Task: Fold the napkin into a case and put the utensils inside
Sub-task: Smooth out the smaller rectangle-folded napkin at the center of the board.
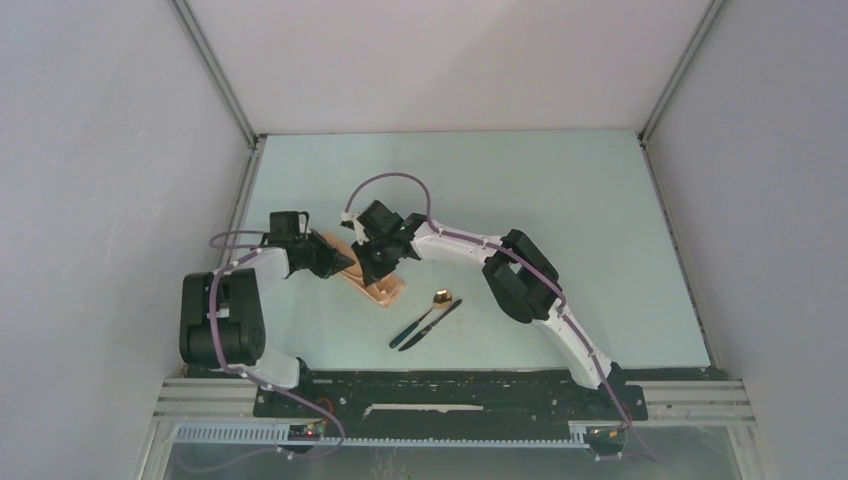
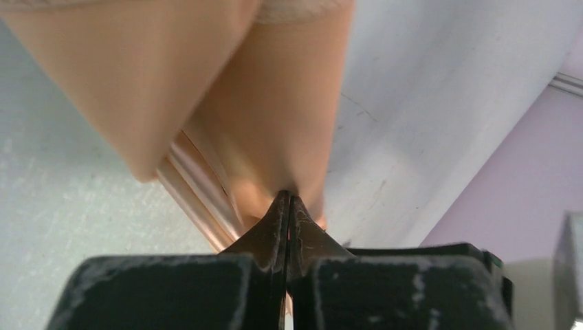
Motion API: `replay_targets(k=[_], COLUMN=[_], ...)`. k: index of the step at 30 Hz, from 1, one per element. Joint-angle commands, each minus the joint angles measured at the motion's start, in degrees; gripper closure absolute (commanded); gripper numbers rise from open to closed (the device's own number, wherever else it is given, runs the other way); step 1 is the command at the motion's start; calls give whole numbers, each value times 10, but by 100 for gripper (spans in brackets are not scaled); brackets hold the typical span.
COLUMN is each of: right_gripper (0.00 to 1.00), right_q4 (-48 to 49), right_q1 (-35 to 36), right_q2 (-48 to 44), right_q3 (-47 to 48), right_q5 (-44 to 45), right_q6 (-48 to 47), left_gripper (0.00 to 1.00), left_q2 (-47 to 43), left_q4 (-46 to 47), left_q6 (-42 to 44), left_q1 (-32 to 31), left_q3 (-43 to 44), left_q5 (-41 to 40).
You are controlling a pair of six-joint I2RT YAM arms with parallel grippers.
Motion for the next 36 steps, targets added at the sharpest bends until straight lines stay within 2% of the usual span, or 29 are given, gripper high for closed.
replay_targets(k=[1,3,6,10,15,21,27,31,36], right_gripper=[78,71,54,46,48,56,59,60,47], right_q4=[-4,-17,-18,29,113,202,283,231,103], right_q1=[-1,-3,-12,-30,-45,-60,-59,-54,-24], right_q2=[-50,-66,-94,-102,-61,-17,-27,-56,-109], right_q3=[-7,-1,-8,-20,-35,-68,-185,-184,-132], right_q5=[-14,-28,-65,-146,-198,-237,-248,-201,-80], right_q6=[9,10,17,63,125,180,192,132,-3], left_gripper=[100,100,100,100,100,100,100,100,100], left_q2=[34,42,44,46,53,54,58,62,60], left_q4=[31,29,22,19,20,8,5,0,-20], left_q6=[22,31,43,56,65,73,75,78,89], left_q1=[2,8,17,23,28,31,31,31,31], left_q3=[-5,-13,-21,-28,-30,-25,-19,-11,6], left_q5=[0,-6,-14,-14,-9,-3,4,8,11])
